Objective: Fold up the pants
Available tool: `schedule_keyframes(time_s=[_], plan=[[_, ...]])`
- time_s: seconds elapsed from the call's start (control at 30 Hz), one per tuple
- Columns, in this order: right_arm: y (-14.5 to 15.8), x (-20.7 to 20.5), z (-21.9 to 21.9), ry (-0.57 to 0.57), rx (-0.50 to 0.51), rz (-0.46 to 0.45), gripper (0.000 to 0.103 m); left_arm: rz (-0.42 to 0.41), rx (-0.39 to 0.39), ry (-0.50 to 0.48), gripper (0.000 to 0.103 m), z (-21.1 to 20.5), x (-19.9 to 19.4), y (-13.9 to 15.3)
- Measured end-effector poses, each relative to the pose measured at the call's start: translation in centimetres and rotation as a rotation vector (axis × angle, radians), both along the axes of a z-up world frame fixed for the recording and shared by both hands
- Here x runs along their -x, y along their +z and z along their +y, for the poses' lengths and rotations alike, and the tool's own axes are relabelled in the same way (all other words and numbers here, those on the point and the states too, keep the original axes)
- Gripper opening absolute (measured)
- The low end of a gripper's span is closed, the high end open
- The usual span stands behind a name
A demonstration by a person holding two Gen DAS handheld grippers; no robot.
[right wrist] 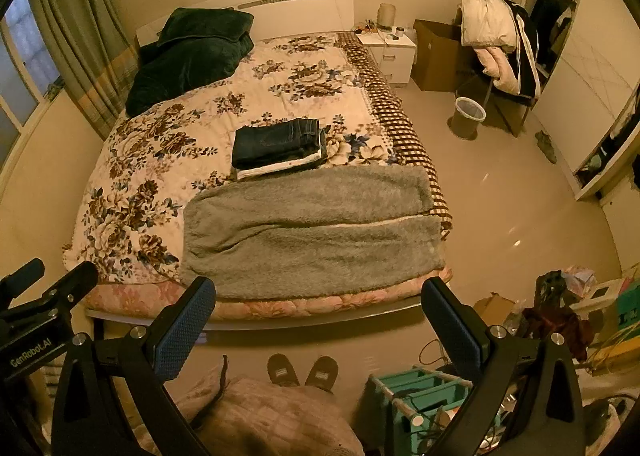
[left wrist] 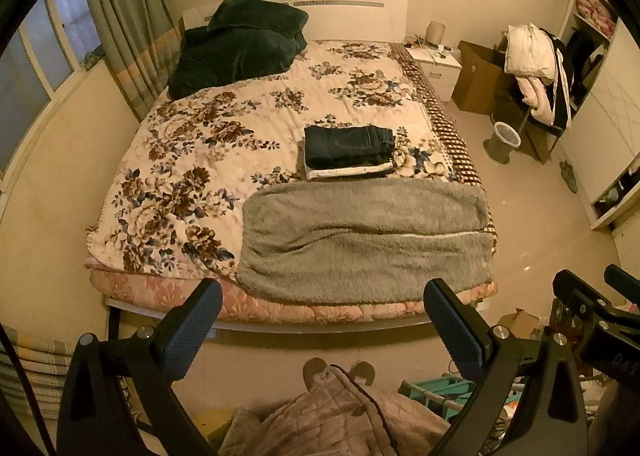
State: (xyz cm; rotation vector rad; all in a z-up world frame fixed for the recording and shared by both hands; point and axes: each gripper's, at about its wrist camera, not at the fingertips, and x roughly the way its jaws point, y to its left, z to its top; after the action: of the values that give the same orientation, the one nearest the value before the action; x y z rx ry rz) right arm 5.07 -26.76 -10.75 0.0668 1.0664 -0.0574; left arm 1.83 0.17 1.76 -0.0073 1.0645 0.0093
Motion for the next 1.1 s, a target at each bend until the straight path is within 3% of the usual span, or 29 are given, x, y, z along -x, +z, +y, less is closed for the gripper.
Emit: schedule_keyframes(time_s=[0.27, 0.4, 0.57, 0.77, 1.1], plan=[[-1.8, -3.4, -0.9, -0.042, -0.018, 0.028, 0.103, 0.006, -0.003, 0.004, 0.103, -1.4, -2.1, -0.8], [-5.9, -5.0, -1.8, -0.104, -0.044, 0.062, 0.103, 0.016, -0.019, 0.036, 0.103, 0.3, -3.7, -4.9], [-12.5, -8.8, -4.1, -0.180, -0.066, 0.124, 0.103, 0.069, -0.078, 0.065, 0.103, 2.2, -7.3, -11.1], [-22.0, -15.6, -7.3, -0.226, -0.016, 0.231, 0.103, 0.183, -0.121, 0.094, 0.103, 3.1, -13.1, -18.5], [-36.4, -32.4, -10.5, -0.172, -0.033, 0.370, 0.103, 0.282, -0.197, 0.143, 0.103, 0.7, -24.7, -27.9]])
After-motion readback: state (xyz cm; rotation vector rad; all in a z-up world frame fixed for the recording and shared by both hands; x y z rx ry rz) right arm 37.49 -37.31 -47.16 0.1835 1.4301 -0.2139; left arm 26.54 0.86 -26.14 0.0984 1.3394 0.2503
